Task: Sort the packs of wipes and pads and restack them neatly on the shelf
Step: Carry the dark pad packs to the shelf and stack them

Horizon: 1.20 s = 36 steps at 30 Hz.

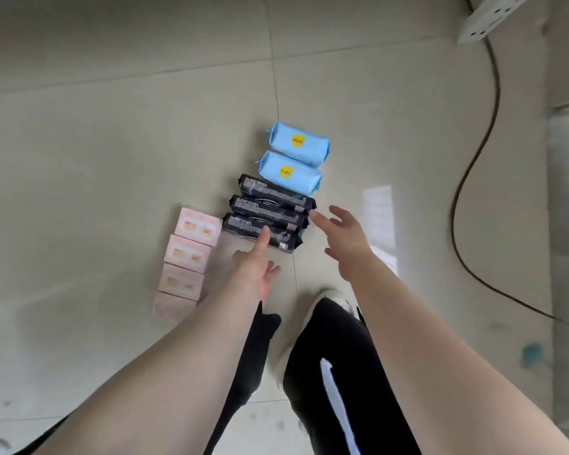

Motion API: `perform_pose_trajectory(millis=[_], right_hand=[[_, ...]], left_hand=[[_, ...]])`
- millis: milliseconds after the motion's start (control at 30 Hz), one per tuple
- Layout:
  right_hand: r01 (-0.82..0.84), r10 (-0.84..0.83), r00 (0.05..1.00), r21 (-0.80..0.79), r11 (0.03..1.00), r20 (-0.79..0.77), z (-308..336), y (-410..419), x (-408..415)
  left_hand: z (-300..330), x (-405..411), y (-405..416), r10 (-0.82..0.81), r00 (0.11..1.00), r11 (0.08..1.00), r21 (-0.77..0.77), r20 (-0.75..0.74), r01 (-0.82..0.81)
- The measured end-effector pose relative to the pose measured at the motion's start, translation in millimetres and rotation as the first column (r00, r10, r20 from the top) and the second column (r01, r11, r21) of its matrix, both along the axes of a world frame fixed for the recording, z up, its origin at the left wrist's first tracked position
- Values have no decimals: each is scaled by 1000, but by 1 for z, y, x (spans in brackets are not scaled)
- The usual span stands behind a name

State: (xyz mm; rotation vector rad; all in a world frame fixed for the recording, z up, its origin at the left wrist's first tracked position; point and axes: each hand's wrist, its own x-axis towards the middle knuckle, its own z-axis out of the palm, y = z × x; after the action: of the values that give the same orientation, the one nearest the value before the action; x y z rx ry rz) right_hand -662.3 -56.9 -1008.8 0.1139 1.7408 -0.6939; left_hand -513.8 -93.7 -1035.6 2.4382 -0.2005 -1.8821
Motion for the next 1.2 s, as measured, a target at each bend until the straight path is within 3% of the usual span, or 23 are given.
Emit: perform_pose_trajectory(millis=[133, 333, 667, 1000, 1200], right_hand=[[117, -118, 993, -11, 993, -18, -49, -13, 9], [134, -134, 990, -5, 991, -46, -72, -23, 20], [141, -134, 980, -39, 989, 150, -71, -24, 30], [55, -41, 993, -135, 989, 106, -69, -23, 44], [70, -46, 988, -162, 984, 146, -30, -12, 48]], left_hand=[[-42, -5, 3, 209, 976, 977, -36, -57, -211], [-68, -4, 0, 345, 929, 927, -105, -132, -359], [-70, 4, 1, 267, 940, 947, -123, -215, -297], [-62, 14, -3, 229, 941, 956, -126, -249, -265], [-16, 19, -1, 158, 956, 966, -160, -248, -201]])
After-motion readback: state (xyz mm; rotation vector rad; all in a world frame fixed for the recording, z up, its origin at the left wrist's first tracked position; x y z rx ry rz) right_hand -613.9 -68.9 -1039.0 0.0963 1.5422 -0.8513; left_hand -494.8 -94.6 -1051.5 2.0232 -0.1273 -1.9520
